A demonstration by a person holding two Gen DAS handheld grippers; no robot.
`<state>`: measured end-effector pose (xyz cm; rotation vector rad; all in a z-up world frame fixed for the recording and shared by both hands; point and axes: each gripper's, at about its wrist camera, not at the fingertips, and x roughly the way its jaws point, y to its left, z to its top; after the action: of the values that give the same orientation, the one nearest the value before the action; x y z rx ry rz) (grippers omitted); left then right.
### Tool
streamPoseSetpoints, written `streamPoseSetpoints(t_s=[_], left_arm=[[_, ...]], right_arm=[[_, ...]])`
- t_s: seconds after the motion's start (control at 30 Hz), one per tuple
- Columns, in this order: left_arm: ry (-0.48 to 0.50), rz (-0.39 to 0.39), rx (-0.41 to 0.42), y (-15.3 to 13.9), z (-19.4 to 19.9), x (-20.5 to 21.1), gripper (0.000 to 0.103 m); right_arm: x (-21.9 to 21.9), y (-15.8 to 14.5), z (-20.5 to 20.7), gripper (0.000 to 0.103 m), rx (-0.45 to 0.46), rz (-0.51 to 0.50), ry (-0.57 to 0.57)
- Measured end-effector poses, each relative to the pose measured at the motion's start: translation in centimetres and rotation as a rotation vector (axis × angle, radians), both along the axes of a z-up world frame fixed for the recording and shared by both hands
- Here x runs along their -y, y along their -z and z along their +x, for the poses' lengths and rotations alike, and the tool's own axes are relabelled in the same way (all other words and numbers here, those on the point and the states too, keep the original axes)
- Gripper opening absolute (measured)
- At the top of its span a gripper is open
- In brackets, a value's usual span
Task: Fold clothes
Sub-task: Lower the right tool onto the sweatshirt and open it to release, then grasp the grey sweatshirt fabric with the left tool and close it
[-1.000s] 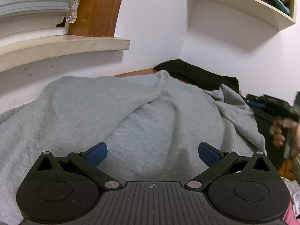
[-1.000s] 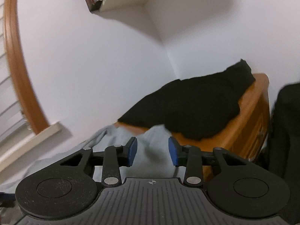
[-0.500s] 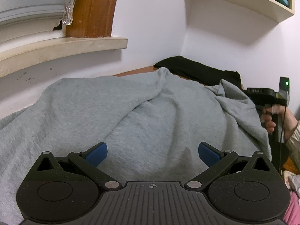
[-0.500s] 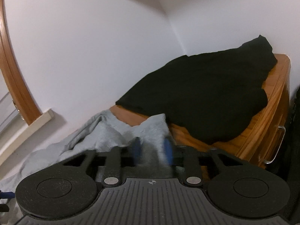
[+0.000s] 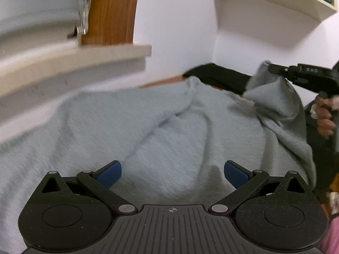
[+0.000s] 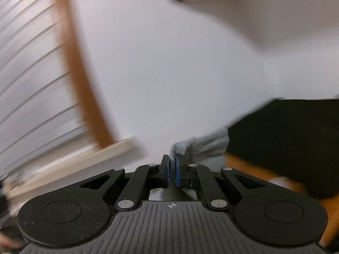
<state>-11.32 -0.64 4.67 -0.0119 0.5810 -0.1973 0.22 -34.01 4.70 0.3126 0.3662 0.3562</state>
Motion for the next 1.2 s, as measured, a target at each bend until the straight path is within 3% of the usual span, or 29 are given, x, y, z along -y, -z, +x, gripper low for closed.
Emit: streamPoseSetpoints(t_s=[0.07, 0.17, 0.27, 0.37, 0.5, 0.63, 0.8, 1.0, 1.03, 1.1, 1.13, 1.17, 1.2], left_arm=[[-0.010, 0.025, 0.016, -0.8, -0.2, 0.3, 0.100], [-0.014, -0.035, 0.056, -2.3, -0.8, 0.2, 0.099], [-0.015, -0.102, 0.092, -3.6, -0.7, 0.3, 0.093], [-0.009, -0.155, 0.101, -4.2, 0.4, 0.8, 0.076], [-0.012, -0.203, 0.037, -3.9, 3.0, 1.9, 0.076], [-0.020, -0.228, -0.017, -3.4, 5.5, 3.4, 0.077], [0.018, -0.164, 0.009, -3.9, 7.0, 5.8, 0.080], [0.044, -0.024, -0.080, -2.2, 9.4, 8.3, 0.081], [0.044, -0.019, -0.091, -1.9, 9.5, 8.3, 0.074], [0.058, -0.044, -0.103, -1.6, 9.3, 7.8, 0.039], [0.066, -0.069, -0.109, -1.6, 9.0, 7.4, 0.017], [0.076, -0.091, -0.110, -1.7, 8.7, 7.0, 0.007], [0.086, -0.099, -0.092, -2.1, 8.0, 6.7, 0.007]], right_arm=[[-2.7, 0.0, -0.2, 0.007, -0.008, -0.030, -0.076], [-6.8, -0.1, -0.6, 0.015, -0.020, -0.075, -0.191], [-9.3, 0.7, -1.9, 0.034, -0.017, -0.096, -0.271], [-10.0, 1.5, -4.0, 0.047, 0.009, -0.148, -0.266], [-8.6, 2.1, -6.1, 0.056, 0.021, -0.132, -0.244], [-7.9, 2.4, -8.0, 0.060, 0.067, -0.186, -0.190], [-6.1, 1.9, -9.0, 0.064, 0.104, -0.202, -0.152], [-4.2, 0.8, -9.1, 0.069, 0.127, -0.241, -0.121], [-3.8, 0.6, -9.1, 0.069, 0.130, -0.246, -0.111], [-3.0, 0.2, -9.1, 0.070, 0.137, -0.246, -0.088], [-2.6, 0.1, -9.1, 0.070, 0.139, -0.243, -0.078], [-2.3, 0.0, -9.0, 0.070, 0.140, -0.239, -0.069], [-1.9, -0.1, -9.0, 0.070, 0.141, -0.238, -0.058]])
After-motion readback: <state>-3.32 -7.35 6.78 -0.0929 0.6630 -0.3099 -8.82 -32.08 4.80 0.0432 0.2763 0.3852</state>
